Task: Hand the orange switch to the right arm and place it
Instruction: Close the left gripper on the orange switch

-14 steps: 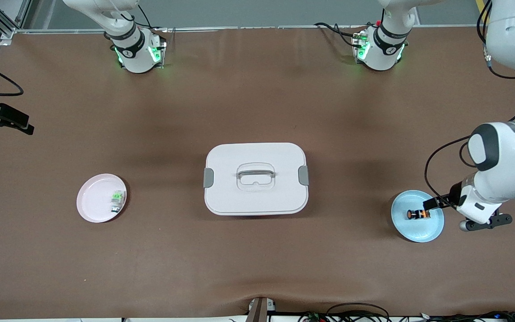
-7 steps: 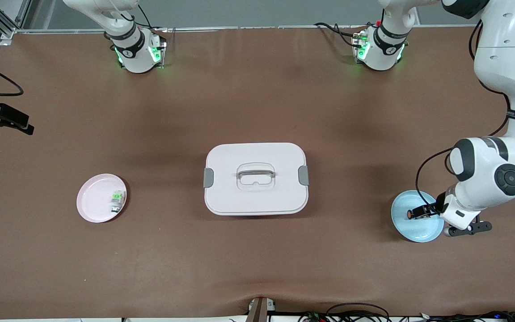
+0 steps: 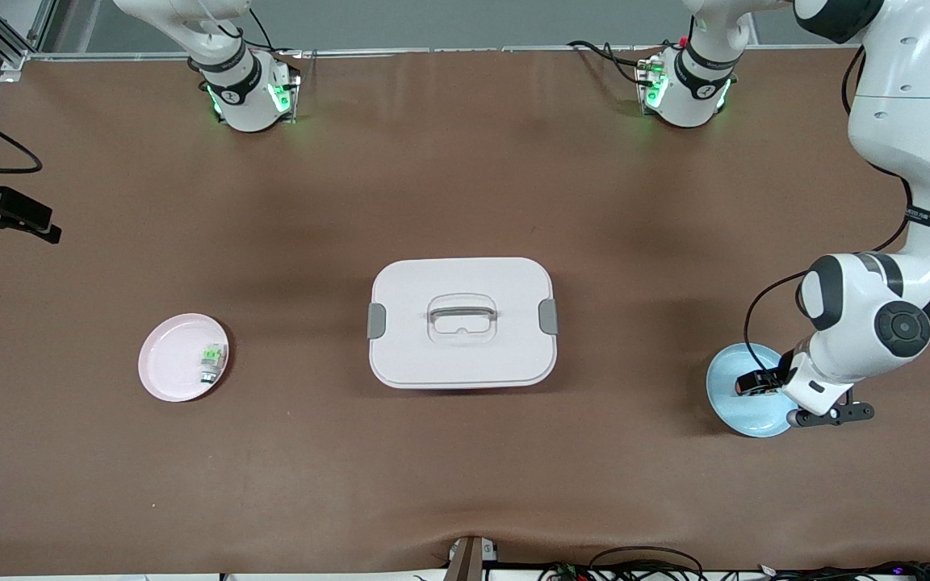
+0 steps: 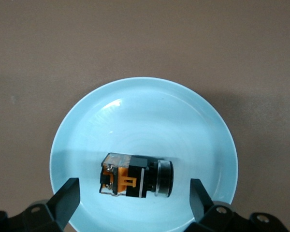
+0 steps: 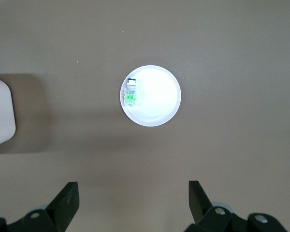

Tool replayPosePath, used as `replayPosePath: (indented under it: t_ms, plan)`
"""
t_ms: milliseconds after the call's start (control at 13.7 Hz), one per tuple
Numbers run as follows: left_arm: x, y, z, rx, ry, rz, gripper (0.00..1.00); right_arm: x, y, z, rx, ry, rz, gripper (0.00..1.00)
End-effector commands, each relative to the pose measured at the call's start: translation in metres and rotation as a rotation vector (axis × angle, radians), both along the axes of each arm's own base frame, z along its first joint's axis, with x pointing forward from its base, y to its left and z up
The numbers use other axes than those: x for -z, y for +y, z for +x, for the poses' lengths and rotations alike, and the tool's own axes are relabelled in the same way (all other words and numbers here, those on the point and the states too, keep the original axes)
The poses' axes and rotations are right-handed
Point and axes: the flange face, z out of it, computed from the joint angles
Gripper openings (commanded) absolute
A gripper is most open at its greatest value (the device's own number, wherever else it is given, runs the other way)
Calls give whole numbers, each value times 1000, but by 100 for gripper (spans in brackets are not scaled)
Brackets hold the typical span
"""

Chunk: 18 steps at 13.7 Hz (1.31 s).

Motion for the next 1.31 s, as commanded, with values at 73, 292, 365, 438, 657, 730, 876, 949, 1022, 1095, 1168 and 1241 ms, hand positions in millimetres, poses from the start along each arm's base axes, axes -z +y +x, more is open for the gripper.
replayPosePath:
  t_ms: [73, 292, 365, 438, 657, 730, 876, 949, 1022, 1095, 1168, 1241]
  plan:
    - [9, -5, 4, 72, -11, 14, 100, -4, -3, -7, -1, -8, -12, 100]
    - [11, -4, 4, 109, -13, 17, 100, -4, -3, -7, -1, -8, -13, 100]
    - [12, -2, 4, 126, -13, 18, 100, -4, -3, -7, -1, -8, -13, 100]
    - [17, -1, 3, 137, -6, 16, 100, -4, -3, -7, -1, -8, -13, 100]
    - [21, -1, 4, 162, -15, 17, 98, -4, -3, -7, -1, -6, -12, 100]
    - [24, 1, 3, 163, -14, 17, 98, -4, -3, -7, -1, -6, -12, 100]
    - [28, 3, 3, 167, -12, 15, 98, -4, -4, -7, 1, -6, -12, 100]
    - [28, 3, 3, 167, -12, 15, 95, -4, -3, -7, -1, -6, -12, 100]
    - [30, 4, 3, 165, -11, 15, 92, -4, -4, -7, 1, -6, -12, 100]
    - [32, 3, 2, 167, -8, 14, 85, -4, -4, -7, 1, -6, -12, 100]
    - [33, 3, 2, 167, -6, 14, 79, -4, -4, -7, 1, -6, -12, 100]
    - [34, 2, 2, 166, -5, 12, 72, -4, -4, -7, 1, -6, -12, 100]
